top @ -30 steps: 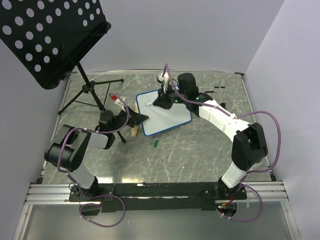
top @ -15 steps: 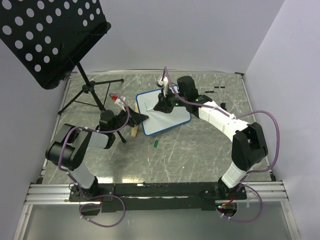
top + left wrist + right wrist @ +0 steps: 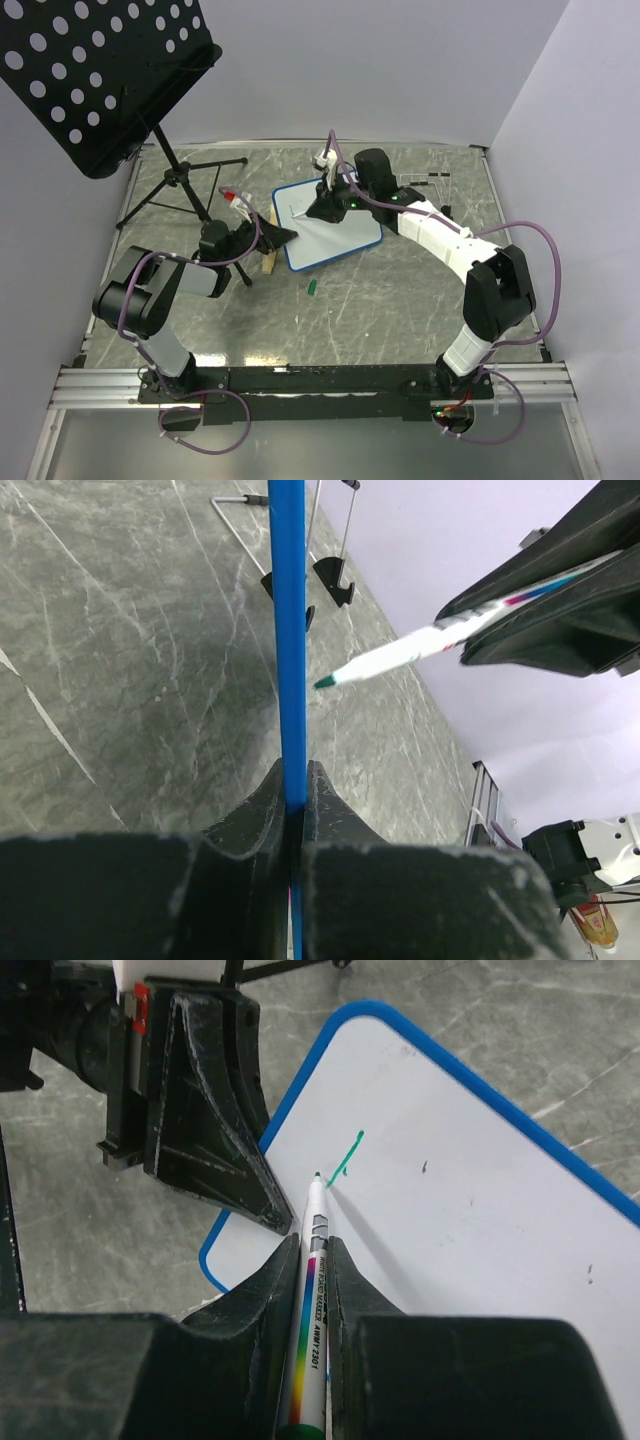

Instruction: Write a sentence on the whiteboard

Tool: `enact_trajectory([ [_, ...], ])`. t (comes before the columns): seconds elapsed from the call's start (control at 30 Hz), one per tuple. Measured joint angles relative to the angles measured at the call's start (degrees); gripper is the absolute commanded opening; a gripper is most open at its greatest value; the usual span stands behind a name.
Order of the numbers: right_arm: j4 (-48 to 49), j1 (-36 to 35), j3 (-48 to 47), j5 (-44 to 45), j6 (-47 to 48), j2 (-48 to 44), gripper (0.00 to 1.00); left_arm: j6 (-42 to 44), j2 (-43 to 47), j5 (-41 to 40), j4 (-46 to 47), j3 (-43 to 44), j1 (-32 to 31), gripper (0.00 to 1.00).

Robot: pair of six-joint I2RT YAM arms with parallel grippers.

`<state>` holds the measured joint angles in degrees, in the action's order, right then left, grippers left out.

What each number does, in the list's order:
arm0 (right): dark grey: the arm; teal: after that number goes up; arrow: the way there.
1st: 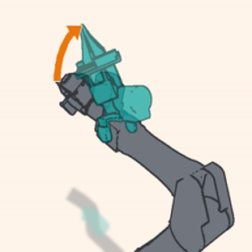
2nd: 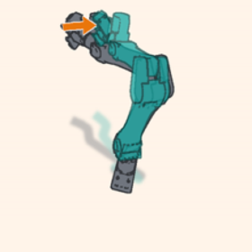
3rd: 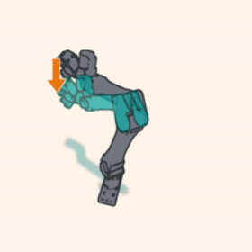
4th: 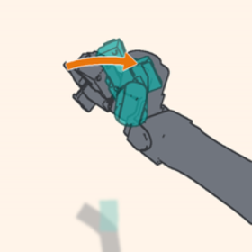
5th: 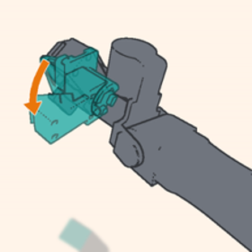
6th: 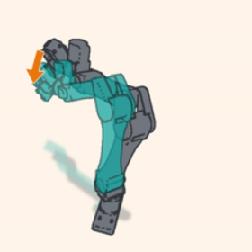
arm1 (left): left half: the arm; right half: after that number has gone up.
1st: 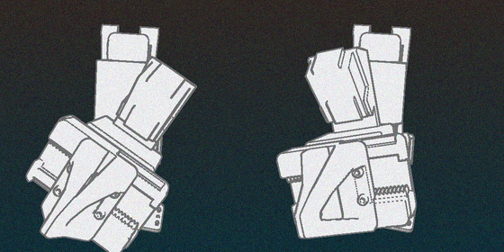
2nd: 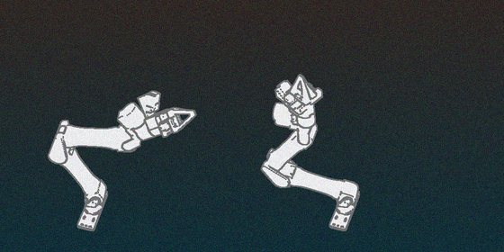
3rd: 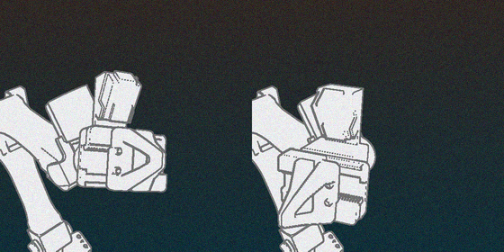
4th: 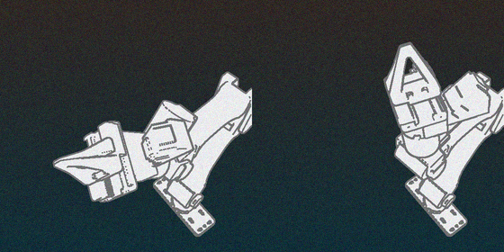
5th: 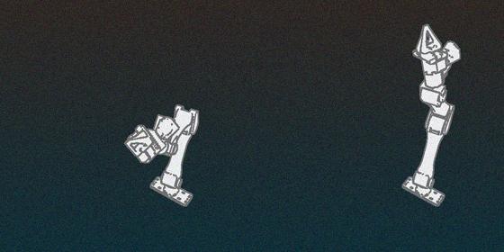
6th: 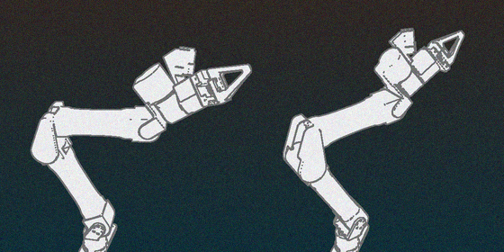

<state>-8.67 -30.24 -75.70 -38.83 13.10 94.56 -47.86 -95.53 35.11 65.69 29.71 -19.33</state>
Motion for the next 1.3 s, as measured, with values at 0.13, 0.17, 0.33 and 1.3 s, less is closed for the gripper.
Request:
enact_trajectory([
  [0.13, 0.02, 0.04, -1.07, 0.17, -0.07, 0.00, 0.00, 0.00, 0.00, 0.02, 0.04, 0.00, 0.00, 0.01],
  [0.17, 0.04, 0.13, -1.25, 0.28, -0.13, 0.00, 0.00, -0.04, 0.00, 0.07, 0.09, 0.00, 0.00, 0.01],
  [0.33, -0.09, 0.17, -3.30, 0.55, -0.68, 0.09, 0.00, -0.07, 0.00, 0.55, 0.09, 0.00, 0.00, 0.01],
  [1.3, -0.15, 0.26, -5.20, 3.15, -1.27, 2.34, 0.00, -0.52, 0.00, 1.07, 0.02, 0.00, 0.02, 0.01],
])
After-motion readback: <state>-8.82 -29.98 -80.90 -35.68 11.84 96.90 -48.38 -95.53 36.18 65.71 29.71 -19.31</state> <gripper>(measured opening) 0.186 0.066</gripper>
